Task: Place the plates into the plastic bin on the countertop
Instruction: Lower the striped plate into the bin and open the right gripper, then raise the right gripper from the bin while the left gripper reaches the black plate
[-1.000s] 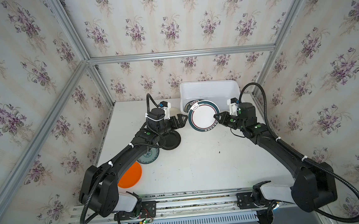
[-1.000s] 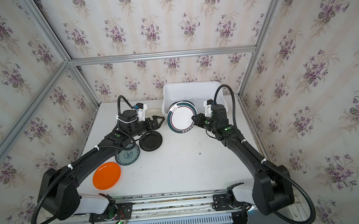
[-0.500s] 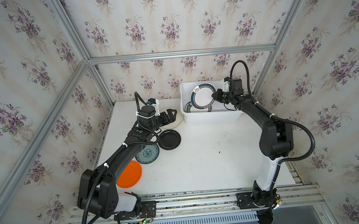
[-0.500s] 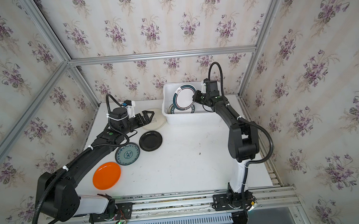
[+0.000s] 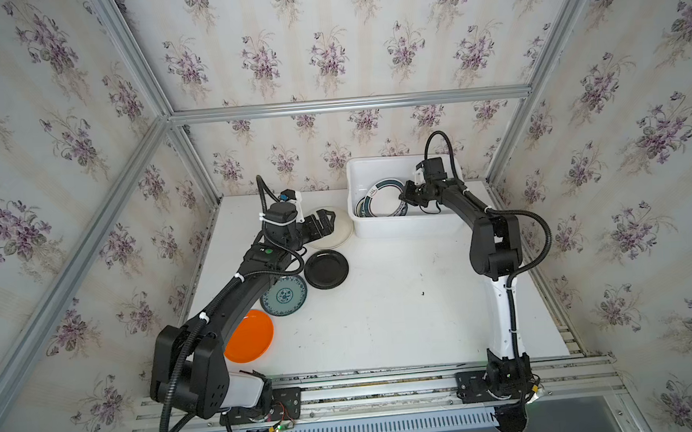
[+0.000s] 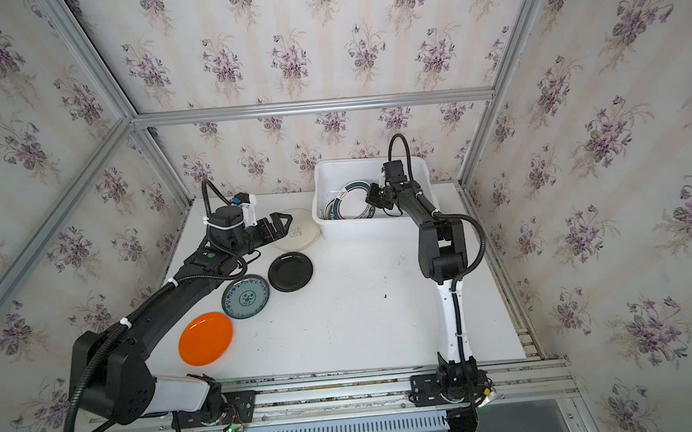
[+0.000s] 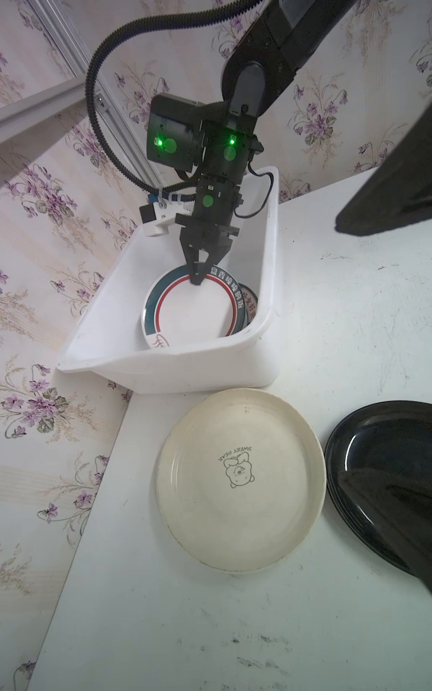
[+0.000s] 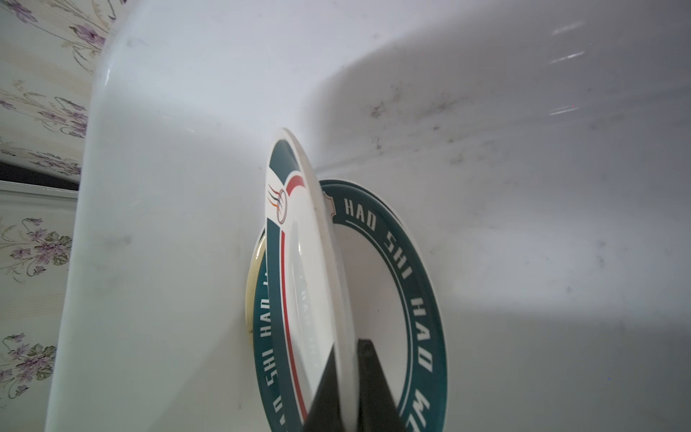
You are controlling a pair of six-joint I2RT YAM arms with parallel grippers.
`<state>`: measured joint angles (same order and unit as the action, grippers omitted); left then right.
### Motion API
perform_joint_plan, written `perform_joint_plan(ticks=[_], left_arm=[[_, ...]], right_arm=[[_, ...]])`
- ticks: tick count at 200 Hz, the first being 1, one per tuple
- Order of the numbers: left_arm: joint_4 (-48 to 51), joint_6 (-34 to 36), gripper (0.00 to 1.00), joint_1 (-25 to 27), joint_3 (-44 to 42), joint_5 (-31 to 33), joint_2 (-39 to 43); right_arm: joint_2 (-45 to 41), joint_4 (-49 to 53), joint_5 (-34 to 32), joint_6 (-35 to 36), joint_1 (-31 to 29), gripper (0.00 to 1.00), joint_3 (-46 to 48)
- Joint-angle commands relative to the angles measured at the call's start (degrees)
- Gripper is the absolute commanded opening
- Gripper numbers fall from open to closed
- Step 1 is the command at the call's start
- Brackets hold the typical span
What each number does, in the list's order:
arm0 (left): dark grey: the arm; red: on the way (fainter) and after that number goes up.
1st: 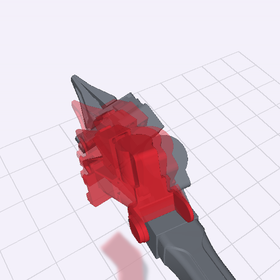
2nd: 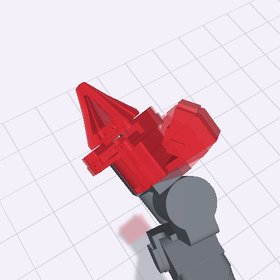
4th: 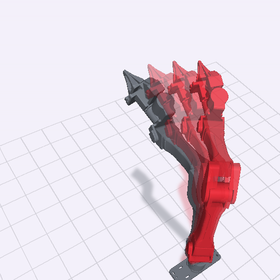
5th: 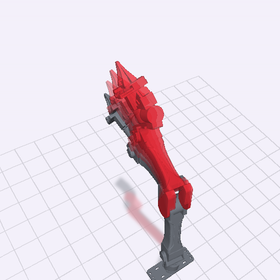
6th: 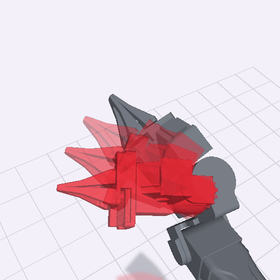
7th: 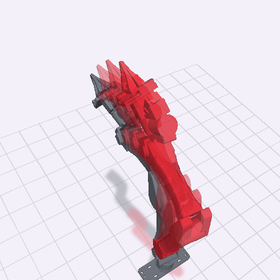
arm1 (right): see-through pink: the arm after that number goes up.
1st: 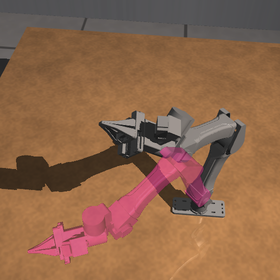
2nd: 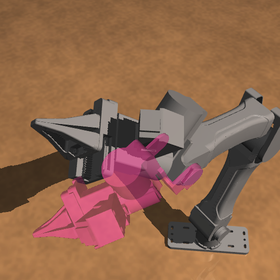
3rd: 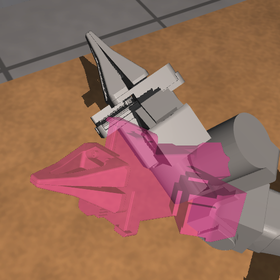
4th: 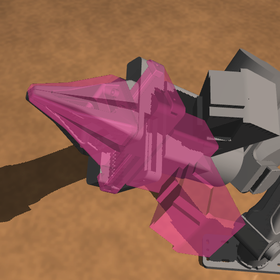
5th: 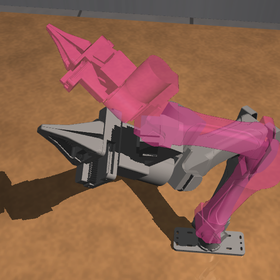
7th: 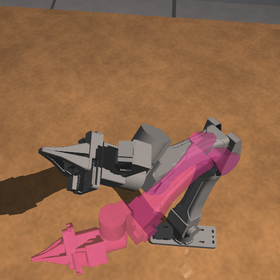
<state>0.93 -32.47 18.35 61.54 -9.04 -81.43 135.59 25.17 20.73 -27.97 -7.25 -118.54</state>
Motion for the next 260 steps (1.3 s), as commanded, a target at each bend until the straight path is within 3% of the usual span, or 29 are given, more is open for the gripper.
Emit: perform_joint_plan(ticks=[1, 43, 82, 107, 122, 160, 201, 260], left_arm=[[-0.3, 0.2, 0.99, -0.4, 0.9, 0.2, -0.8], [-0.3, 0.5, 1.00, -1.2, 1.7, -1.1, -2.2], [-0.2, 0.6, 1.00, -1.7, 0.5, -1.2, -1.0], [-0.2, 1.2, 1.00, -2.1, -1.0, -0.6, 0.4], [-0.2, 1.3, 0.99, -2.3, -2.0, -0.4, 1.4], [0.0, 1.6, 1.00, -2.7, -3.9, 0.0, 3.4], [1.7, 1.3, 1.00, -3.0, -7.1, 1.2, 5.3], [3.9, 1.4, 1.00, -3.1, -11.6, 0.4, 4.7]], right_arm=[[2.1, 5.8, -2.6, 2.8, -0.5, 0.00, -3.7], [6.3, 14.4, -6.0, 6.5, -2.0, 0.03, -11.4], [5.7, 16.2, -7.4, 7.8, -2.7, 0.37, -12.4], [4.6, 16.6, -9.2, 8.9, -3.1, 0.51, -12.5], [3.8, 17.3, -9.9, 9.5, -3.4, 0.67, -12.4], [-0.1, 18.5, -16.4, 13.2, -4.4, 0.99, -12.4], [-7.3, 18.3, -18.1, 14.8, -4.8, 1.00, -9.7], [-26.2, 12.9, -14.0, 9.5, -6.5, 0.99, 9.2]])
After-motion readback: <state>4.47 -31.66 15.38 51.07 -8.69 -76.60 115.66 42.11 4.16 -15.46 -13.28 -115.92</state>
